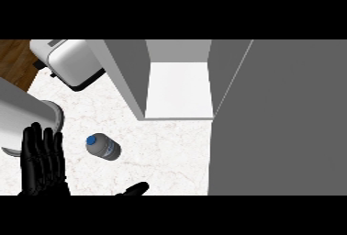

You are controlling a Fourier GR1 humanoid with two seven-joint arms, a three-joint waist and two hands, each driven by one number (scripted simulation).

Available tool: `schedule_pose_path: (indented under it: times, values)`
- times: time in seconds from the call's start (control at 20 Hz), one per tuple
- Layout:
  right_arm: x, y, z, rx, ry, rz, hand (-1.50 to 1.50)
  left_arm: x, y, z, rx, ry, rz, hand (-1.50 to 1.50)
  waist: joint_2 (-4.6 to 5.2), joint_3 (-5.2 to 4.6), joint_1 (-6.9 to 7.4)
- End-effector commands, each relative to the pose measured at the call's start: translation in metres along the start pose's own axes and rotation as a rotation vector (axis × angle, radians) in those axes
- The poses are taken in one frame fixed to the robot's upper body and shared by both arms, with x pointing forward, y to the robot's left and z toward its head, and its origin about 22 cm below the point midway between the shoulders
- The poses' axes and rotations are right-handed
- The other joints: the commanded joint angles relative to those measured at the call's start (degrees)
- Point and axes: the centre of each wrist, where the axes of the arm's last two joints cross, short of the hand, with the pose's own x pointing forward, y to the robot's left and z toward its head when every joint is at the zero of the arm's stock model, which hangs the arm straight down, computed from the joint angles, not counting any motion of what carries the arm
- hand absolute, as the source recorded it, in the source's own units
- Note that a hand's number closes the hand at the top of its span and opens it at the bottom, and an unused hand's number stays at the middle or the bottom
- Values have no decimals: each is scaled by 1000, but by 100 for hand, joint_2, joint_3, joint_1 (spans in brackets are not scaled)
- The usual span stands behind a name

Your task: Pick up the bottled water, place it into the cabinet and close the cabinet

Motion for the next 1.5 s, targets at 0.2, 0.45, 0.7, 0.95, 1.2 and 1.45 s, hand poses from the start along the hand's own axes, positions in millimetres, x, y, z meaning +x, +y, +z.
schedule_pose_path:
  times: [0.2,0.45,0.7,0.95,1.2,1.45]
  values:
    - [33,12,22,-10,-32,12,-150,-37,6,-8,74,34,-38,-150,9,-12,4]
    - [20,2,28,-35,-48,17,-150,-48,21,-2,132,46,-65,-150,2,-7,22]
    - [30,12,39,-2,-38,11,-150,-95,13,-11,147,97,-97,-150,0,-14,-35]
    - [23,11,42,-4,-33,39,-150,-132,26,-15,155,117,-72,-150,5,-17,-14]
    - [36,6,59,7,-34,22,-150,-156,39,-14,162,141,-68,-150,-4,-9,-42]
    - [21,-3,63,18,-23,21,-150,-203,47,-34,231,154,-66,-150,7,-11,-95]
